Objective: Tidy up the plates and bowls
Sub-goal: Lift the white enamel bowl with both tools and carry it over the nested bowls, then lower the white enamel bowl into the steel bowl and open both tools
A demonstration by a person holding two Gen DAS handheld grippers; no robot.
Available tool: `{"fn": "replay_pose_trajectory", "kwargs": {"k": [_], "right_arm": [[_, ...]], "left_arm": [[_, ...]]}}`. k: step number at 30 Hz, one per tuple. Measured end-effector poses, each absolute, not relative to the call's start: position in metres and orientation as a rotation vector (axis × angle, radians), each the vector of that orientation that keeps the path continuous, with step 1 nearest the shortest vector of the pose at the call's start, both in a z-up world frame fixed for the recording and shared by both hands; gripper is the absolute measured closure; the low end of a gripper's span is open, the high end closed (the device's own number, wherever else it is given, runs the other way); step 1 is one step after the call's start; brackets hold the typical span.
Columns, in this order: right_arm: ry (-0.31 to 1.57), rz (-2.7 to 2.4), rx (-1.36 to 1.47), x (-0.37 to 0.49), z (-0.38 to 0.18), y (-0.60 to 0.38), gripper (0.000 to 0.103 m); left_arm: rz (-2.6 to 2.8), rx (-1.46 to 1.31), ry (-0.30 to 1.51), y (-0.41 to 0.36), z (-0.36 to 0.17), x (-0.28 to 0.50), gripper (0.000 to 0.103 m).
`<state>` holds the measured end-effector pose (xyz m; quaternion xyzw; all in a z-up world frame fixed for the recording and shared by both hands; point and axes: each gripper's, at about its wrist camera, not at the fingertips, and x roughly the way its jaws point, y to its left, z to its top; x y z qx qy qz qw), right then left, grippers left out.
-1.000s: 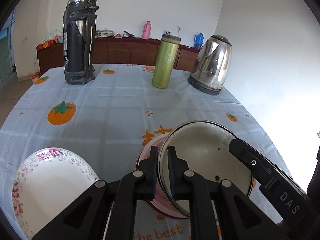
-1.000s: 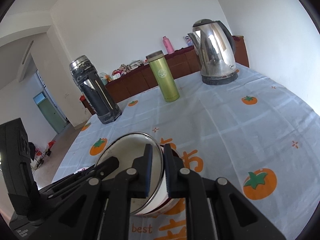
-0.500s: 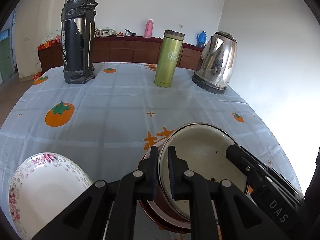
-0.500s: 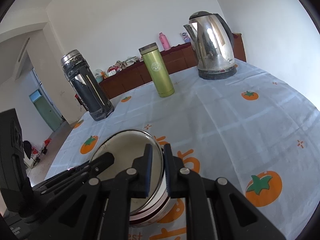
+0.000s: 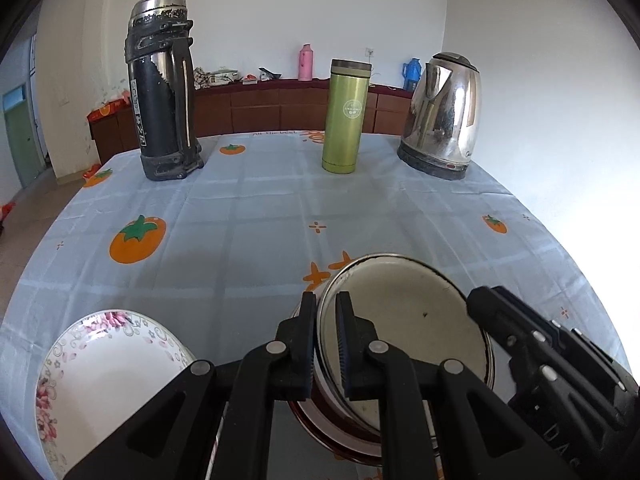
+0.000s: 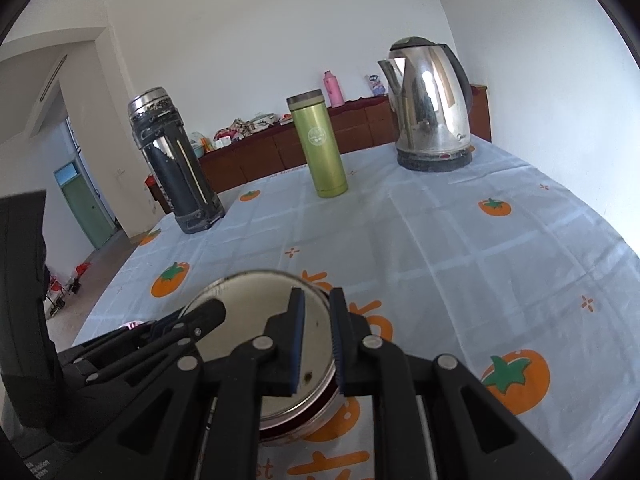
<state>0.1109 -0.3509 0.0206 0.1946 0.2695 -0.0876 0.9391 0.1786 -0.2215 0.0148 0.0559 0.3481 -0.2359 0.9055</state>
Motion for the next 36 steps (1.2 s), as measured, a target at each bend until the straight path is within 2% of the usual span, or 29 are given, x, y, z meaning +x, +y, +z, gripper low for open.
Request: {"fn": "replay_pose_trajectory", "kwargs": {"k": [3, 5, 7, 8, 10, 11, 13, 21, 28, 36], "right_arm": [[0.538, -0.178, 0.416, 0.108, 0.018, -0.353, 0.083], [0.517, -0.19, 0.431, 0.103, 0.019, -0.357, 0.063], [0.484, -0.204, 0.45, 0.096, 0.021, -0.36, 0.048], [0.469, -0.208, 0.461, 0.093, 0.022, -0.362, 0.044], [0.449, -0.211, 0.474, 0.088, 0.025, -0.365, 0.043], [0.44, -0.215, 0.478, 0.086, 0.026, -0.365, 0.041], [0.425, -0.226, 0.486, 0.084, 0.027, -0.367, 0.036], [0.421, -0.247, 0.512, 0.082, 0.024, -0.372, 0.027], [0.367, -0.275, 0.514, 0.073, 0.03, -0.374, 0.009], [0.405, -0.264, 0.518, 0.078, 0.028, -0.377, 0.008]], "left_arm": [[-0.484, 0.104, 0.723, -0.22, 0.015, 0.18, 0.092], [-0.479, 0.119, 0.719, -0.22, 0.016, 0.179, 0.091], [-0.462, 0.137, 0.701, -0.22, 0.018, 0.177, 0.084], [-0.458, 0.137, 0.693, -0.218, 0.019, 0.177, 0.077], [-0.461, 0.119, 0.68, -0.215, 0.022, 0.176, 0.06], [-0.46, 0.111, 0.672, -0.214, 0.023, 0.175, 0.046], [-0.446, 0.093, 0.642, -0.21, 0.028, 0.173, 0.036], [-0.431, 0.082, 0.643, -0.205, 0.029, 0.179, 0.033], [-0.422, 0.086, 0.636, -0.202, 0.031, 0.179, 0.033], [-0.39, 0.083, 0.656, -0.195, 0.027, 0.188, 0.032]]}}
